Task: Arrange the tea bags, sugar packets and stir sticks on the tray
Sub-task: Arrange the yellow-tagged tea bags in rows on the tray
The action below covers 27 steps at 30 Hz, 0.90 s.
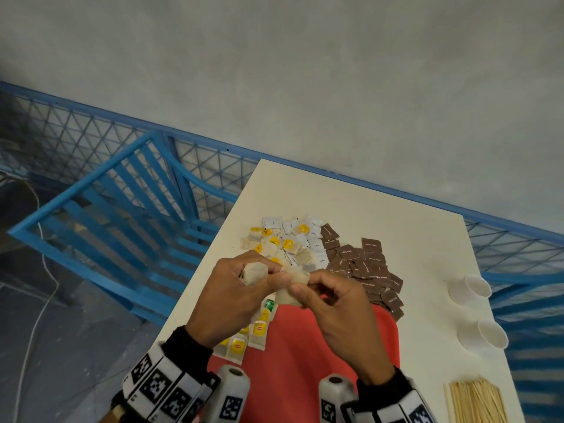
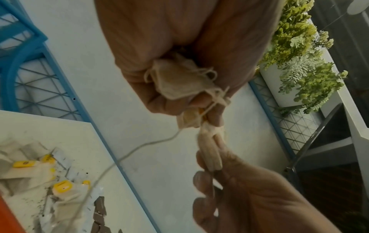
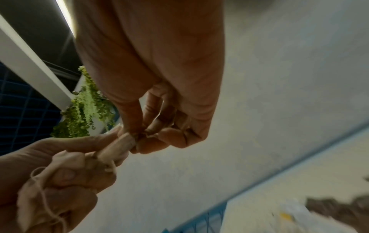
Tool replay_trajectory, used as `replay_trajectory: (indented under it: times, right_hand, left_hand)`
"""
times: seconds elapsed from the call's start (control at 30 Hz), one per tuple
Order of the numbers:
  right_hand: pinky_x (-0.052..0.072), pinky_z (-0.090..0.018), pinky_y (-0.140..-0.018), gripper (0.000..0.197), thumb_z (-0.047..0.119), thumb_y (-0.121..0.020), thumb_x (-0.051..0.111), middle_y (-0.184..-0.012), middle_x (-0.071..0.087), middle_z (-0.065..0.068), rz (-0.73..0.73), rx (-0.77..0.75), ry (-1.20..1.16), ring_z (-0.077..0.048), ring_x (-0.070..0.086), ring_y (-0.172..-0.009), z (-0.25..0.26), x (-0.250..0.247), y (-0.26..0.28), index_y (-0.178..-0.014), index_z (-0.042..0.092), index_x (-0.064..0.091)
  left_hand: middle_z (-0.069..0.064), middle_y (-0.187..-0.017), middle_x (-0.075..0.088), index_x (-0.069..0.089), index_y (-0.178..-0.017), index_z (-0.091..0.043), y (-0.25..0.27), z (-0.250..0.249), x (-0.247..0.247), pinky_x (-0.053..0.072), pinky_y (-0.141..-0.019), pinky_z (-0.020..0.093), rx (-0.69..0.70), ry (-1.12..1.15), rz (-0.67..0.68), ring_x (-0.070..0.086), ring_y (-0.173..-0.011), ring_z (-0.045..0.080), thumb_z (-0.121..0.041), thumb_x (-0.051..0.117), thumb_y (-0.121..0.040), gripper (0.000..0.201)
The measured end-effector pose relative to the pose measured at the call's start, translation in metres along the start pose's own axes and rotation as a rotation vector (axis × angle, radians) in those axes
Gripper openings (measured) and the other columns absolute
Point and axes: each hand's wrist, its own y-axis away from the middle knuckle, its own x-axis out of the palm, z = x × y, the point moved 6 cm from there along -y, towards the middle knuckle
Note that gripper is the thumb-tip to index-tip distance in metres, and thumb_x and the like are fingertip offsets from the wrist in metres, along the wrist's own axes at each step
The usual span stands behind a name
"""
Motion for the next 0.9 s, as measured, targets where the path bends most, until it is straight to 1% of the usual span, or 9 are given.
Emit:
replay_trajectory:
  times: [0.07,0.17,0.27,0.37,0.5,0.63,0.7,0.77,0.9]
  right_hand:
    - [0.041,-0.015,-0.054,0.018,0.012,-0.087,0.072,-0.058,0.063,0.003,0.011,0.106,-0.085,-0.005,0.053,-0.052,-0.024,0.012,0.002,-0.07,0.014,0.066]
    - [0.036,-0.017,-0.051,0.027,0.012,-0.088,0.073,-0.052,0.056,0.005,0.084,0.377,-0.023,-0.003,0.045,-0.047,-0.097,0.042,0.016,-0.065,0.012,0.06]
    - [0.039,-0.026,-0.056,0.029,0.015,-0.085,0.076,-0.056,0.059,-0.002,0.154,0.661,0.131,-0.007,0.047,-0.05,-0.18,0.075,0.043,-0.065,0.001,0.06]
    - [0.038,-0.021,-0.049,0.026,0.009,-0.081,0.077,-0.052,0.059,-0.001,0.13,0.812,0.161,-0.003,0.045,-0.041,-0.219,0.097,0.056,-0.061,0.01,0.059]
    - [0.043,-0.024,-0.053,0.025,0.009,-0.075,0.081,-0.052,0.059,-0.001,0.065,0.799,0.209,-0.004,0.048,-0.043,-0.229,0.109,0.049,-0.061,0.01,0.059]
    - [0.038,-0.011,-0.048,0.035,0.019,-0.068,0.086,-0.055,0.058,0.01,0.042,0.787,0.345,0.004,0.049,-0.045,-0.231,0.115,0.048,-0.054,0.021,0.054]
    - [0.038,-0.015,-0.051,0.033,0.025,-0.068,0.084,-0.065,0.061,0.006,0.018,0.773,0.393,-0.005,0.055,-0.057,-0.226,0.115,0.049,-0.06,0.022,0.051]
    - [0.038,-0.025,-0.056,0.035,0.03,-0.068,0.078,-0.074,0.059,0.004,0.021,0.759,0.444,-0.016,0.056,-0.071,-0.219,0.115,0.049,-0.066,0.024,0.044]
    - [0.031,-0.019,-0.053,0.037,0.03,-0.073,0.075,-0.073,0.052,0.009,0.03,0.749,0.483,-0.013,0.048,-0.069,-0.204,0.11,0.043,-0.068,0.022,0.04]
  left_hand:
    - [0.0,-0.088,0.074,0.079,-0.084,-0.018,0.002,0.011,-0.011,0.053,-0.07,0.025,-0.034,-0.023,-0.029,0.07,-0.081,0.013,-0.025,0.077,-0.081,0.008]
    - [-0.001,-0.09,0.075,0.078,-0.085,-0.019,0.01,0.033,-0.035,0.055,-0.072,0.029,-0.117,-0.061,-0.106,0.071,-0.082,0.014,-0.025,0.077,-0.083,0.007]
    - [-0.007,-0.085,0.075,0.077,-0.082,-0.02,0.021,0.053,-0.057,0.052,-0.062,0.023,-0.199,-0.129,-0.172,0.068,-0.073,0.006,-0.024,0.076,-0.085,0.005]
    - [-0.008,-0.079,0.074,0.077,-0.08,-0.019,0.031,0.069,-0.073,0.049,-0.053,0.02,-0.272,-0.138,-0.205,0.065,-0.065,0.002,-0.022,0.075,-0.086,0.006]
    - [-0.009,-0.081,0.075,0.077,-0.081,-0.021,0.037,0.085,-0.083,0.048,-0.054,0.02,-0.321,-0.184,-0.206,0.066,-0.065,0.003,-0.024,0.073,-0.088,0.008]
    - [-0.008,-0.082,0.075,0.076,-0.081,-0.019,0.036,0.089,-0.088,0.053,-0.061,0.021,-0.309,-0.177,-0.189,0.067,-0.071,0.006,-0.021,0.071,-0.09,0.01]
    - [-0.013,-0.084,0.074,0.076,-0.084,-0.02,0.035,0.088,-0.087,0.054,-0.063,0.02,-0.295,-0.171,-0.166,0.067,-0.073,0.004,-0.018,0.069,-0.091,0.01]
    - [-0.017,-0.088,0.074,0.076,-0.087,-0.021,0.033,0.087,-0.085,0.053,-0.064,0.017,-0.281,-0.16,-0.13,0.067,-0.075,0.001,-0.015,0.069,-0.09,0.009]
    - [-0.016,-0.093,0.074,0.077,-0.088,-0.019,0.031,0.085,-0.082,0.052,-0.069,0.014,-0.257,-0.119,-0.077,0.068,-0.083,0.0,-0.009,0.07,-0.089,0.012]
